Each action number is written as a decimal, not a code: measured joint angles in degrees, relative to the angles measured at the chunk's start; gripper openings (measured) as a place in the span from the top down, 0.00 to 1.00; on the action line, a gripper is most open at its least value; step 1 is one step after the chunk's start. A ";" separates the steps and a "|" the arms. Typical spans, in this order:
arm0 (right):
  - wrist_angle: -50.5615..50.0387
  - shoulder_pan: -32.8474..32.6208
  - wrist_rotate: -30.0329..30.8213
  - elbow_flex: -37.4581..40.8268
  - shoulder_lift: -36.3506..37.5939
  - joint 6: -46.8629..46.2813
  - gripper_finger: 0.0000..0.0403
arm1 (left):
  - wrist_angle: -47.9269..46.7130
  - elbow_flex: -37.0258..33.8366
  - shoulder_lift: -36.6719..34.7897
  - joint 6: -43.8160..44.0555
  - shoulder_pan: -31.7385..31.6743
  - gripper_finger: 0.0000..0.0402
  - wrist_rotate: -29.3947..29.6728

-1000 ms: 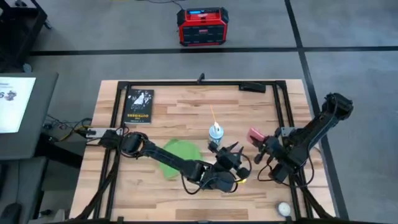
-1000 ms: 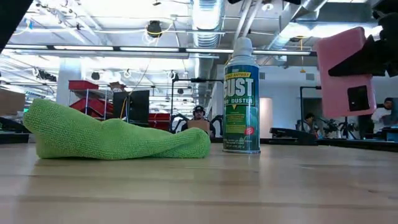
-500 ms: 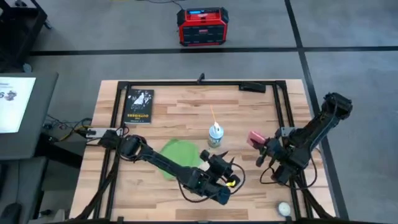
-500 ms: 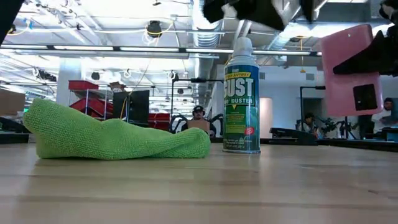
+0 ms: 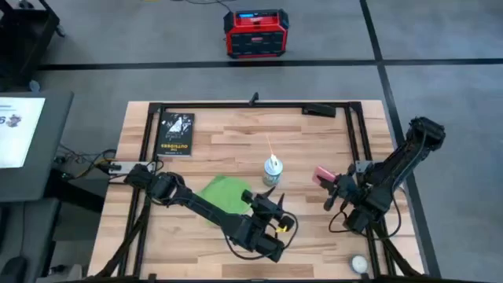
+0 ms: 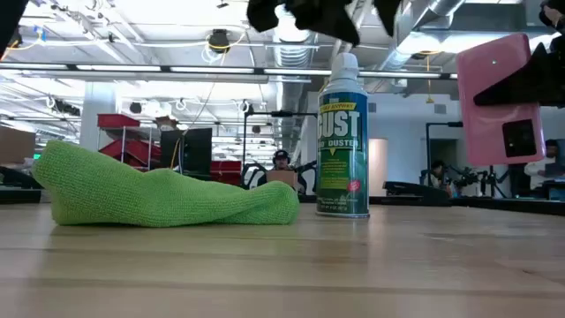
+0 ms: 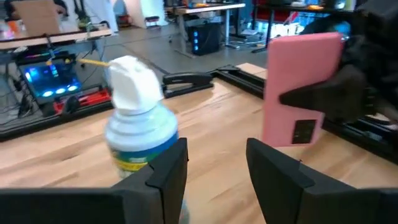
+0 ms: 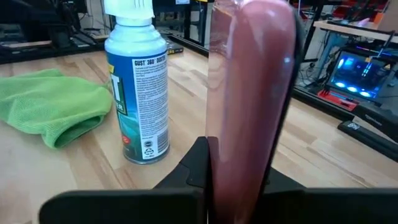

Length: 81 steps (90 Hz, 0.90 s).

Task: Apply microfiber cloth
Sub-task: Spray the pink cellphone using the spray bottle

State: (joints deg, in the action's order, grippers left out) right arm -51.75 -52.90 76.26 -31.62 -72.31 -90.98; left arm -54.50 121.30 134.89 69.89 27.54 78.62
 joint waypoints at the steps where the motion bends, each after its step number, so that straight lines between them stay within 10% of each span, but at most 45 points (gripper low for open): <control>1: 0.00 0.00 -0.01 0.00 0.00 0.00 0.97 | -0.48 0.00 0.00 0.52 -0.05 0.64 0.06; 20: -0.09 0.00 0.01 0.00 -0.02 0.15 0.97 | -3.86 -0.02 -0.38 5.38 -1.45 0.64 0.65; 60: -0.04 0.00 0.03 0.00 -0.02 0.00 0.97 | 11.10 0.00 -0.39 -16.82 -7.51 0.66 -5.32; 81: -0.07 0.00 0.03 0.00 -0.02 0.02 0.97 | 4.13 0.00 -0.39 -10.71 -9.02 0.67 -5.44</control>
State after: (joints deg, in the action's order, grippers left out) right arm -51.81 -52.90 76.29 -31.62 -72.34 -90.96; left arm -50.36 121.30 134.50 59.18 18.52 73.18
